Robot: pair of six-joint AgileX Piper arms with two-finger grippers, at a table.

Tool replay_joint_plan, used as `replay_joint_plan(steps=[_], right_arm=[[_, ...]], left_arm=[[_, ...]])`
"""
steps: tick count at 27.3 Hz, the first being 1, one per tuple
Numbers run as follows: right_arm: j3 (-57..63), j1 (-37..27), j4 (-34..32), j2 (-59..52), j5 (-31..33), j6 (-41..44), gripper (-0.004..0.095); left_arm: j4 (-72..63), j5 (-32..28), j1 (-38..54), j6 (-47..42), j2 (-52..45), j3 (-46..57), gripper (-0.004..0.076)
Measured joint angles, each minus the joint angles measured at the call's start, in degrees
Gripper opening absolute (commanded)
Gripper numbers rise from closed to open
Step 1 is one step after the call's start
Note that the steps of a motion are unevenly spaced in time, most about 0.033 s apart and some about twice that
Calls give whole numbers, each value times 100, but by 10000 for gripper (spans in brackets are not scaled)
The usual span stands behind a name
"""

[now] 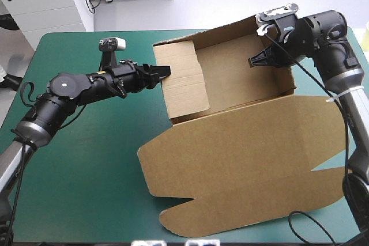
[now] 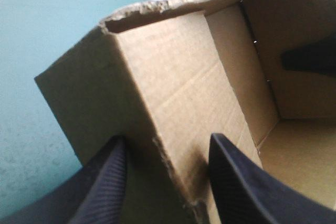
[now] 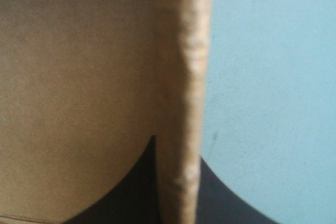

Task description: Fold the box

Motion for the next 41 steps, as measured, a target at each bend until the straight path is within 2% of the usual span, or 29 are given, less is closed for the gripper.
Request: replay_joint_plan(steps=[3, 5, 8, 15, 21, 29, 41], right_arm=[[0, 172, -200, 0, -5, 60, -17], [0, 276, -323, 0, -5, 182, -17], [0, 341, -298, 0, -1, 292, -17], [-7, 356, -298, 11, -1, 340, -16], [-7, 415, -380, 18, -1, 582, -12], [-11, 813, -914, 353, -1, 1236, -12], [-207, 890, -746, 1140, -77, 1665, -13]], left_arm=[[1204, -74, -196, -1144, 167, -296, 344], [1772, -17, -256, -1759, 309, -532, 298], [2914, 474, -303, -2892, 556, -1019, 253], [4503, 935, -747, -4041, 1025, -1813, 250], [6571, 1698, -1487, -5719, 1590, -2655, 230], [8051, 2350, -1910, -6764, 2133, -3354, 4], [8665, 2411, -1910, -7091, 2292, -3499, -8]])
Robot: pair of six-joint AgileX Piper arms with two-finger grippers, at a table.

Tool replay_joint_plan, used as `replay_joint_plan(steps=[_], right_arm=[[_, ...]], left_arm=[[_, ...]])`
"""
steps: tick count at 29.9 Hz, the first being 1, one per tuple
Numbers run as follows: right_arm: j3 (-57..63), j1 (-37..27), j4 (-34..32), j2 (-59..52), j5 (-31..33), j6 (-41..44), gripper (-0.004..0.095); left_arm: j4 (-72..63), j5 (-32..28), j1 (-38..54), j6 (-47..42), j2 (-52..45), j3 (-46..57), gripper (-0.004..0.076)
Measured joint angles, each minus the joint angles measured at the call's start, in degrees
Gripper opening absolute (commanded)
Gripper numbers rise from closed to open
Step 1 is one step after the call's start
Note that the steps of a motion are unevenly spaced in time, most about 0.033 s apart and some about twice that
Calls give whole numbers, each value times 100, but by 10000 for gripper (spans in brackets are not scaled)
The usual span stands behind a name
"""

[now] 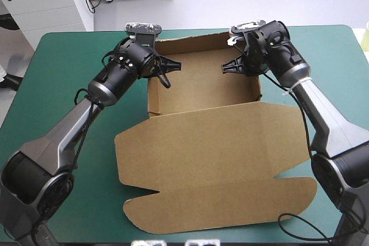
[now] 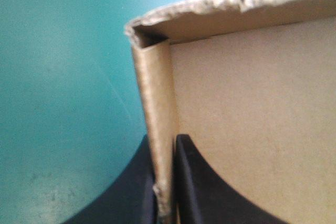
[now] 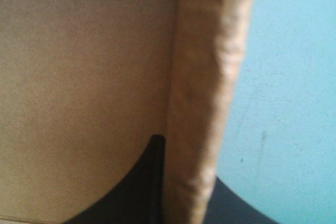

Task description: Fold the box

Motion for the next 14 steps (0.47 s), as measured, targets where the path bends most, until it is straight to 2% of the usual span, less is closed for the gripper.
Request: replay_joint_plan(steps=[9, 14], right_arm=[[-159, -14, 58, 876, 2, -165, -14], [-183, -229, 351, 1243, -76, -336, -14]], left_arm=[[186, 92, 61, -60, 627, -4, -8], [-136, -97, 308, 182, 1060, -33, -8]])
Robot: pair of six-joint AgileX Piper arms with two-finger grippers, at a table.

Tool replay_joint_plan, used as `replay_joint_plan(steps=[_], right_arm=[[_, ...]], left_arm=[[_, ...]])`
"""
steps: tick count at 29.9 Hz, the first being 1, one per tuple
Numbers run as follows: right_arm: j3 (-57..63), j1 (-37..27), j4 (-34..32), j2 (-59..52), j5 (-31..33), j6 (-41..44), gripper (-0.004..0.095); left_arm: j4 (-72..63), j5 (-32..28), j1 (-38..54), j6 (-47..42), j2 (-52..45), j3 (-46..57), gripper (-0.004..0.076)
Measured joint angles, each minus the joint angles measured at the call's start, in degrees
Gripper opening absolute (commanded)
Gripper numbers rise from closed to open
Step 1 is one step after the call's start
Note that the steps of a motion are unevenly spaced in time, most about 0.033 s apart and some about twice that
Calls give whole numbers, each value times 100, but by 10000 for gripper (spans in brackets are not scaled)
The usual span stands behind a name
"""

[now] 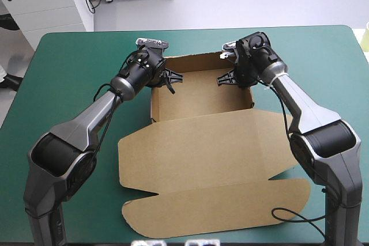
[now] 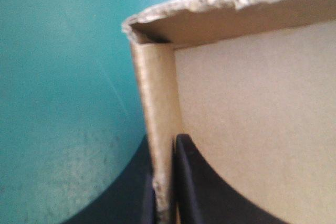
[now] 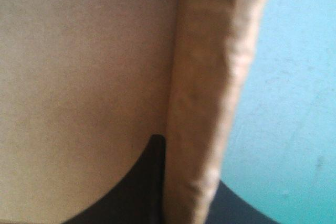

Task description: Fold the box

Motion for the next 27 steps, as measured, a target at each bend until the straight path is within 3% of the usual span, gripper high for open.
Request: replay_joint_plan(steps=[9, 12, 15, 19, 23, 27], right_arm=[[-77, -313, 442, 440, -87, -416, -12], [-95, -318, 446, 456, -64, -451, 48], [-185, -318, 432, 487, 24, -578, 201], [-460, -318, 225, 579, 121, -785, 424], [-847, -318, 204, 597, 99, -849, 450], [-1070, -318, 225, 554, 78, -866, 450]], left_arm=[[-425, -494, 308, 410, 482, -95, -6], [-443, -506, 308, 432, 487, -109, 0], [-470, -492, 319, 507, 487, -127, 59], [-513, -445, 326, 810, 451, -127, 203], [-733, -92, 321, 964, 442, -127, 296], [-783, 147, 321, 986, 397, -318, 308]])
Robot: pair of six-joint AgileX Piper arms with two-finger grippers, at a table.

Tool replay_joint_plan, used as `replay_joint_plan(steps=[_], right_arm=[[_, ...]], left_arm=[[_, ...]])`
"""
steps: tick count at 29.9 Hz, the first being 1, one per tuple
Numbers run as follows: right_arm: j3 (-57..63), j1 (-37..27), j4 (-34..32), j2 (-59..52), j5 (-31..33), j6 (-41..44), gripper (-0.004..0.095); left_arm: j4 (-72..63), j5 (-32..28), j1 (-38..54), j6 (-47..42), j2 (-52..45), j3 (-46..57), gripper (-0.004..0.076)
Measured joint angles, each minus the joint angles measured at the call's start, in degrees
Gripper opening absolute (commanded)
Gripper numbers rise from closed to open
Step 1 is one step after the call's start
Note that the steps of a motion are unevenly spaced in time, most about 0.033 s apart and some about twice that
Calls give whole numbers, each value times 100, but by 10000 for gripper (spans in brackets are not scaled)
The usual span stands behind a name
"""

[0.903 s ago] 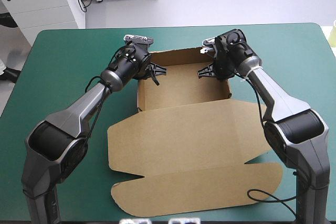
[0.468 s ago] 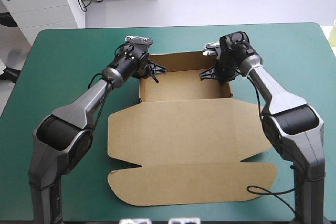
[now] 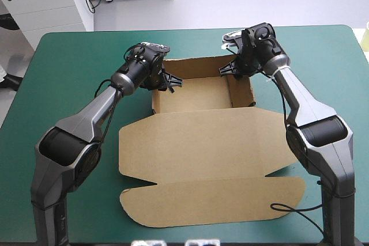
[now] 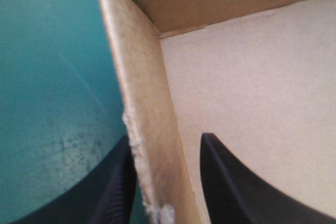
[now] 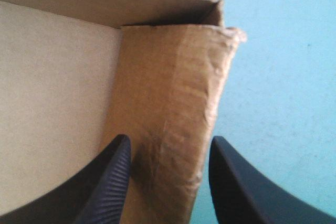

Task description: Fold the box

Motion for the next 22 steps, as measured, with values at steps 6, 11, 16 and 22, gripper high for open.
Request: replay_joint_plan(steps=[6, 11, 16, 22], right_arm=[[-13, 0, -125, -299, 23, -49, 450], [-15, 0, -150, -737, 36, -49, 440], [-15, 0, -37, -1379, 60, 18, 338], [-31, 0, 144, -2200, 84, 18, 159]], left_arm=[[-13, 262, 0, 53, -288, -437, 308], [-2, 369, 0, 177, -812, -630, 305], [132, 468, 0, 262, -1618, -686, 223], [420, 894, 0, 507, -2603, -704, -6]])
